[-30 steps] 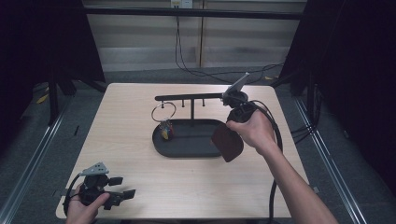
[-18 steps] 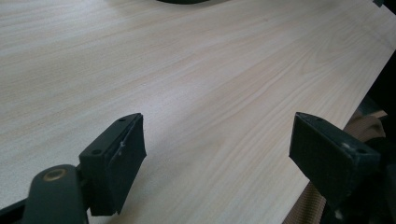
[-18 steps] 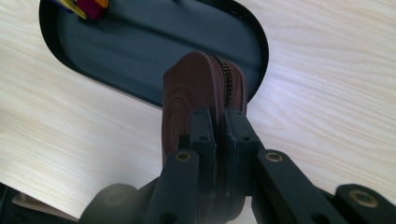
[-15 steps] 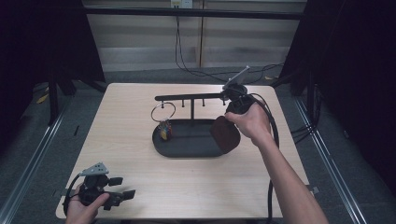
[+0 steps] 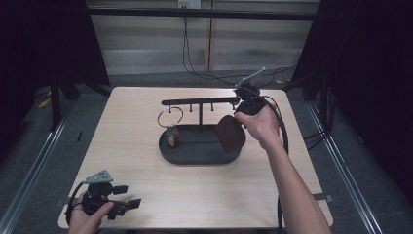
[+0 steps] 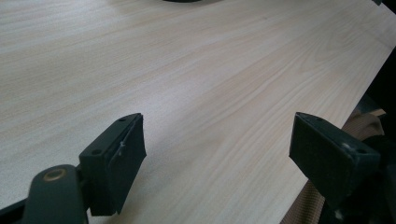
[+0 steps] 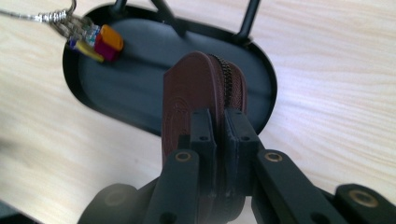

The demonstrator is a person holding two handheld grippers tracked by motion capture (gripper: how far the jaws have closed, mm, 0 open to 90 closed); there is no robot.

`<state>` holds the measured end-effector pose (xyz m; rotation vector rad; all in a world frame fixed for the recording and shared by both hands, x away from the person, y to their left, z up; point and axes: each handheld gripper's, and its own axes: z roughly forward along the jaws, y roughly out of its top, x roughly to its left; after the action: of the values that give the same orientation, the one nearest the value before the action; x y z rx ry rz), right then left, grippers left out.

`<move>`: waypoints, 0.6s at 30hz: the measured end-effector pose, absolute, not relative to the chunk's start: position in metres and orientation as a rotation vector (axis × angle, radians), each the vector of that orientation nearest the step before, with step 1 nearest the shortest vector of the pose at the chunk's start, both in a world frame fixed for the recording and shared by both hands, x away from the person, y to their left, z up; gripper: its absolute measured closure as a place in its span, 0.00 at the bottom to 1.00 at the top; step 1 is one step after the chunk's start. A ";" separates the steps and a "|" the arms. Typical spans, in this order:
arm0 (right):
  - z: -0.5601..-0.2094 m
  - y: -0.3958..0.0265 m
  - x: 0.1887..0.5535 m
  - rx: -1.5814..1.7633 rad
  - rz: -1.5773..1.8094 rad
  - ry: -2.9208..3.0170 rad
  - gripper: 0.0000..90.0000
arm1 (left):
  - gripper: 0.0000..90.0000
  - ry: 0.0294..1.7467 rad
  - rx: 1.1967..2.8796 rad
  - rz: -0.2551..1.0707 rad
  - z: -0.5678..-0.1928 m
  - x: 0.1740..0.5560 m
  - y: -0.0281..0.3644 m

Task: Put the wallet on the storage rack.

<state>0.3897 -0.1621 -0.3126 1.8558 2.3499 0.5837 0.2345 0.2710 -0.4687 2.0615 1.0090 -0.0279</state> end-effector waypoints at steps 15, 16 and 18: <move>-0.329 -0.175 0.398 1.974 0.748 2.284 0.93 | 0.20 1.014 2.063 -0.026 -0.468 0.234 0.272; -0.330 -0.176 0.399 1.984 0.748 2.283 0.93 | 0.20 1.016 2.060 -0.024 -0.468 0.234 0.272; -0.334 -0.178 0.399 1.992 0.765 2.273 0.93 | 0.20 1.020 2.055 -0.020 -0.468 0.234 0.272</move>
<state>0.3991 -0.1777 -0.3337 1.9924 2.2734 0.7645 0.2340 0.2723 -0.4680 2.0549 1.0195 -0.0199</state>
